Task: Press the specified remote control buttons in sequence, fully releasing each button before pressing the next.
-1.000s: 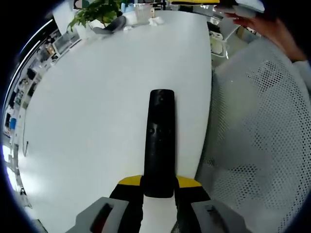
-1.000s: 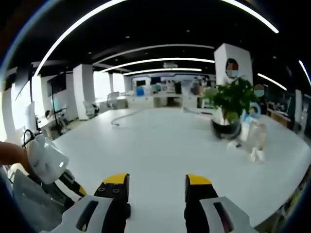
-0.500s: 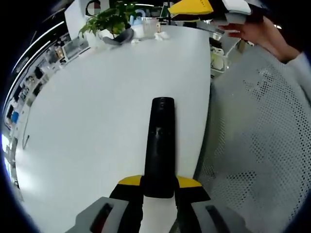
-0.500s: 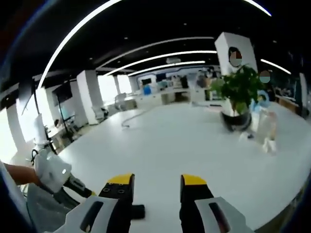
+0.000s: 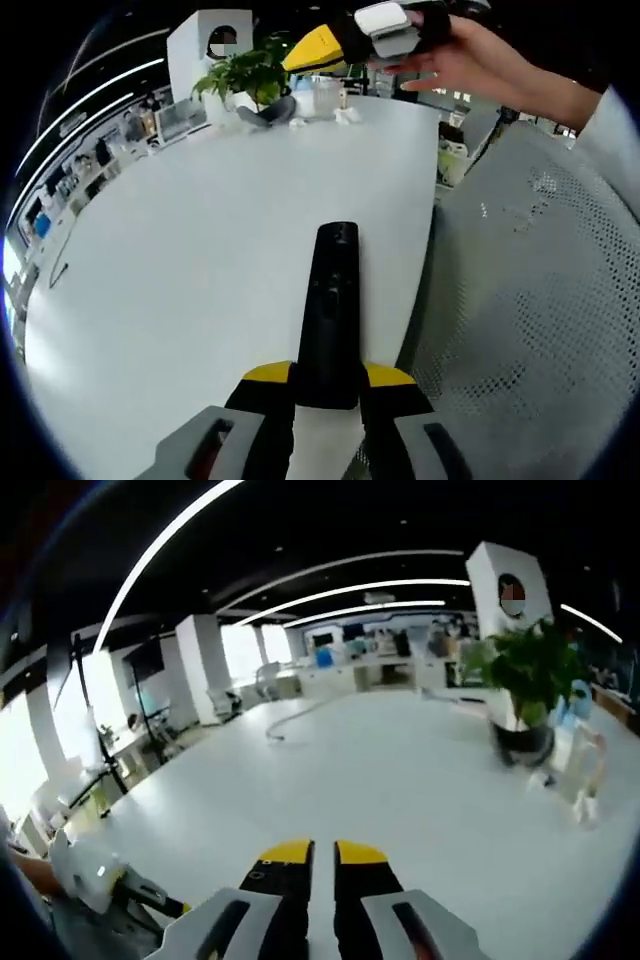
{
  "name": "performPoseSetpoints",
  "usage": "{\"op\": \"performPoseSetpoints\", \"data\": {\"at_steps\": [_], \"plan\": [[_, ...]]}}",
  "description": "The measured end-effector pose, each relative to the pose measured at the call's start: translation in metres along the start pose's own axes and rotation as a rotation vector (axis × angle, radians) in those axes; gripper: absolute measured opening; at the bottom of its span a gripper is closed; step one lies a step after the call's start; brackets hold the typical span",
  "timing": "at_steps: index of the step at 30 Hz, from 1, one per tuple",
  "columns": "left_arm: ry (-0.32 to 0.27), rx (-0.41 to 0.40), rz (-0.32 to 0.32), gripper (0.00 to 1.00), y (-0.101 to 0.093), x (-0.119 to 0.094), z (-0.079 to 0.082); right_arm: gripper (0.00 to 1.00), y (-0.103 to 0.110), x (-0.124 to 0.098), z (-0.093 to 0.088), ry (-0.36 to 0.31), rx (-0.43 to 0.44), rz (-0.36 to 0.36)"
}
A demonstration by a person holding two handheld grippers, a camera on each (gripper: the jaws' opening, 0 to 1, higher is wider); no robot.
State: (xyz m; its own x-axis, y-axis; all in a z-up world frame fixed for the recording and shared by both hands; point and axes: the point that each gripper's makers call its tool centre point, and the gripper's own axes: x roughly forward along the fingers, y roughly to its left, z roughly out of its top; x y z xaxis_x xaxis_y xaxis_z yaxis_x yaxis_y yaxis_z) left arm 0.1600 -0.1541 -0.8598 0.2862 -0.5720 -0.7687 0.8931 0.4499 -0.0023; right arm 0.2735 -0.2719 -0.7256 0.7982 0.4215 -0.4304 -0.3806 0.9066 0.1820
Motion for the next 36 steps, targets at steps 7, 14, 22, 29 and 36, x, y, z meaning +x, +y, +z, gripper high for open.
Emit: {"op": "performPoseSetpoints", "data": {"at_steps": [7, 14, 22, 29, 36], "plan": [[-0.006, -0.002, 0.004, 0.24, 0.000, 0.001, 0.000, 0.00, 0.004, 0.002, -0.062, 0.201, -0.015, 0.028], [-0.007, -0.017, 0.013, 0.25, 0.001, 0.001, 0.000, 0.00, 0.022, 0.009, -0.101, 0.437, -0.047, 0.100], [-0.007, -0.019, 0.012, 0.25, 0.000, 0.001, 0.001, 0.00, 0.017, 0.009, -0.119, 0.513, -0.023, 0.083], [-0.010, -0.003, 0.004, 0.25, 0.000, 0.001, 0.001, 0.00, 0.024, 0.009, -0.132, 0.577, 0.011, 0.122], [-0.022, 0.009, -0.008, 0.24, -0.002, 0.002, 0.002, 0.00, 0.027, 0.009, -0.133, 0.581, 0.022, 0.136]]}}
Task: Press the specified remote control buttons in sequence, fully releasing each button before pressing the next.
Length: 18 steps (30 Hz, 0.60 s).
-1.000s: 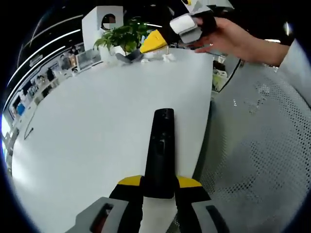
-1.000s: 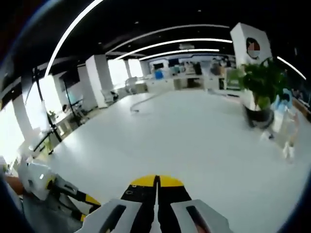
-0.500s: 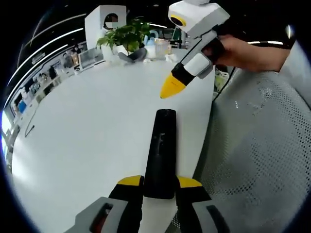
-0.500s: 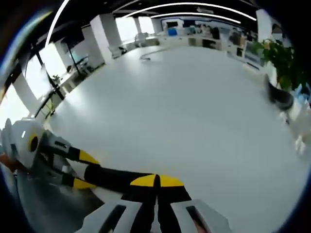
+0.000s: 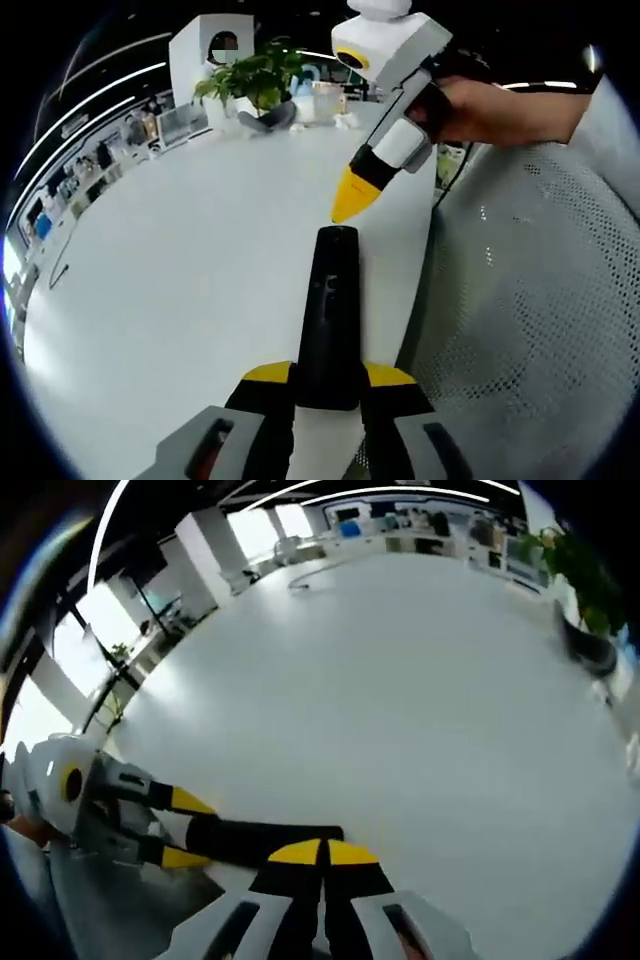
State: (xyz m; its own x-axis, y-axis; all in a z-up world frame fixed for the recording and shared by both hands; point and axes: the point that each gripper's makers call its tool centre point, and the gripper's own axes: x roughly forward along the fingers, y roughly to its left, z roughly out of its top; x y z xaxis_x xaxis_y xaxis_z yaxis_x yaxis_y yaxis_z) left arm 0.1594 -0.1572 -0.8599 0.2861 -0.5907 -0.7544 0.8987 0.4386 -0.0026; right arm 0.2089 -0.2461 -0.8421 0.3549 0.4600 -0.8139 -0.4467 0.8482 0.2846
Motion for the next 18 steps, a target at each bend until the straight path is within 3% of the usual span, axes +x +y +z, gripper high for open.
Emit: {"op": "performPoseSetpoints", "data": {"at_steps": [18], "plan": [[-0.004, 0.014, -0.011, 0.24, -0.0009, 0.0001, 0.0001, 0.00, 0.0004, 0.0092, -0.0045, 0.027, -0.067, -0.019]]}}
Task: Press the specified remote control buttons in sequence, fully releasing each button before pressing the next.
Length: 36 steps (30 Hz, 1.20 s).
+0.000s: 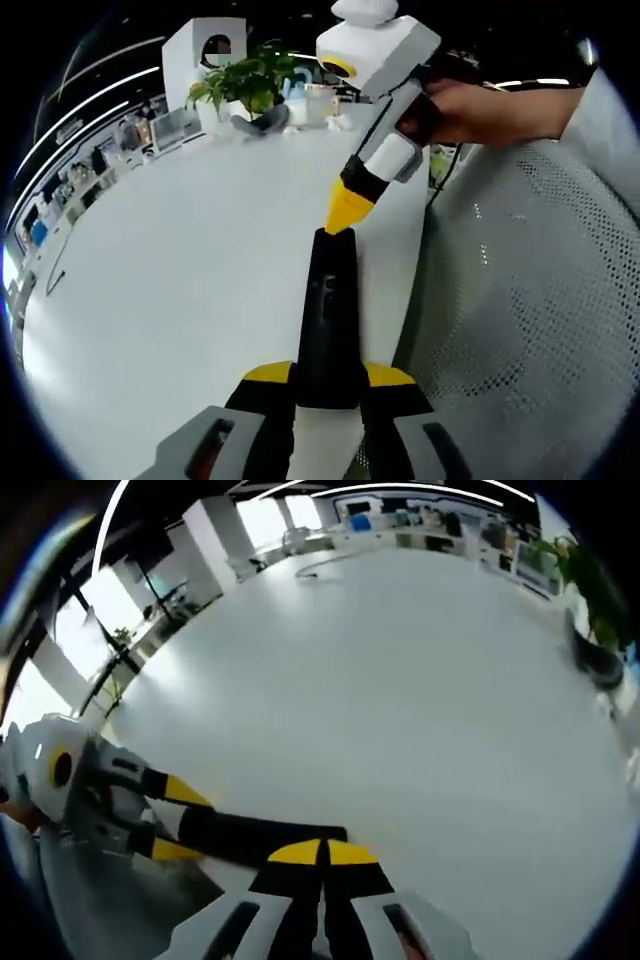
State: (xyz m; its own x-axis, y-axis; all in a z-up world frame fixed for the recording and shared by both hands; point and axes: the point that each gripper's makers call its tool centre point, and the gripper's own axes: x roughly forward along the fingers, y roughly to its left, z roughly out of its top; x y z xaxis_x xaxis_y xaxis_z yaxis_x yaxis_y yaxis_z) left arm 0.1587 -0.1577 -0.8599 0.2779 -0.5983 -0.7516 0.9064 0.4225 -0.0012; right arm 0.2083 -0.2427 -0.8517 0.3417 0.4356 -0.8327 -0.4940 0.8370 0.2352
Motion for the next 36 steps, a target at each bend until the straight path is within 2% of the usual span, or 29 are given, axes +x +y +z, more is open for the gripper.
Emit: {"op": "performPoseSetpoints", "data": {"at_steps": [3, 10, 13, 25, 29, 32, 36], "plan": [[0.000, 0.000, 0.000, 0.24, 0.0002, 0.0001, 0.0000, 0.00, -0.0015, -0.0016, -0.0001, -0.001, 0.011, 0.004], [-0.004, -0.001, -0.003, 0.24, 0.0004, 0.0001, 0.0001, 0.00, -0.0034, -0.0024, 0.0006, -0.033, 0.144, 0.051], [-0.003, -0.001, -0.003, 0.24, 0.0005, 0.0002, 0.0001, 0.00, -0.0039, -0.0033, 0.0006, -0.040, 0.175, 0.069], [-0.003, -0.003, -0.001, 0.24, 0.0003, 0.0003, 0.0004, 0.00, -0.0022, -0.0051, 0.0011, -0.016, 0.201, 0.073], [-0.003, -0.003, 0.000, 0.24, 0.0004, 0.0002, 0.0006, 0.00, -0.0002, -0.0064, 0.0043, -0.032, 0.211, 0.091], [-0.003, -0.004, 0.000, 0.24, 0.0005, 0.0002, 0.0006, 0.00, 0.0037, -0.0044, 0.0011, -0.009, 0.236, 0.119], [-0.004, -0.004, 0.000, 0.24, 0.0004, 0.0002, 0.0005, 0.00, 0.0059, -0.0039, 0.0014, -0.011, 0.223, 0.125]]}}
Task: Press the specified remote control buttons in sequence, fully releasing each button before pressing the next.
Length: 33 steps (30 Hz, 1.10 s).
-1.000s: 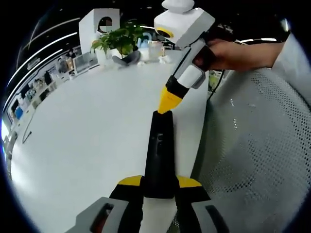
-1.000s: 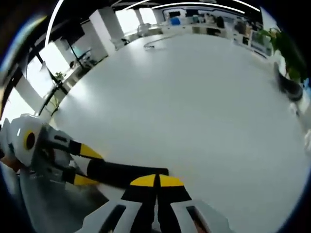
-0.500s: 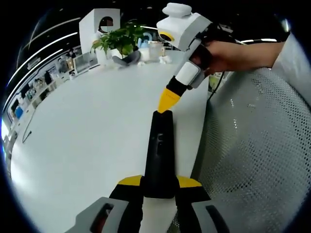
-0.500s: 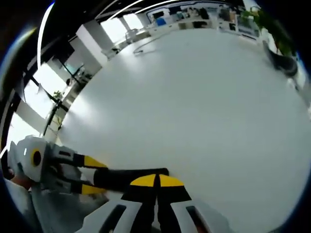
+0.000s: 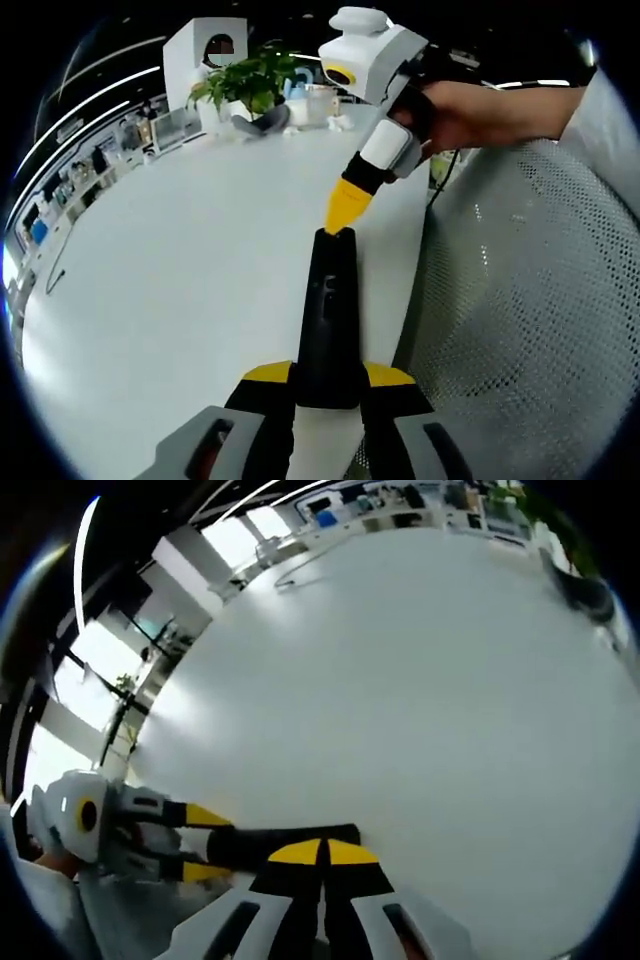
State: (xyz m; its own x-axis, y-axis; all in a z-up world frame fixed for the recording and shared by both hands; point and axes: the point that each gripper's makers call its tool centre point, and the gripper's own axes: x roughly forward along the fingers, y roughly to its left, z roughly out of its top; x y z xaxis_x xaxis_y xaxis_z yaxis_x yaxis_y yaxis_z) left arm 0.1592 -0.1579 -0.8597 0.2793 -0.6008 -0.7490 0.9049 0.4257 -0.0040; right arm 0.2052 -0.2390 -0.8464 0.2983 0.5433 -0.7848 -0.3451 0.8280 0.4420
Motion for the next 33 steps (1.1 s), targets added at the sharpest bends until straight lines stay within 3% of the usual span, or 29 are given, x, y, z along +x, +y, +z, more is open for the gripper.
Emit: {"op": "performPoseSetpoints", "data": {"at_steps": [12, 33], "plan": [[-0.001, 0.001, -0.001, 0.24, 0.0000, 0.0003, -0.0002, 0.00, 0.0029, 0.0034, -0.0028, 0.017, -0.065, -0.012], [-0.001, 0.002, -0.003, 0.24, 0.0000, 0.0005, -0.0002, 0.00, 0.0027, 0.0029, -0.0023, -0.012, -0.080, -0.017]]}}
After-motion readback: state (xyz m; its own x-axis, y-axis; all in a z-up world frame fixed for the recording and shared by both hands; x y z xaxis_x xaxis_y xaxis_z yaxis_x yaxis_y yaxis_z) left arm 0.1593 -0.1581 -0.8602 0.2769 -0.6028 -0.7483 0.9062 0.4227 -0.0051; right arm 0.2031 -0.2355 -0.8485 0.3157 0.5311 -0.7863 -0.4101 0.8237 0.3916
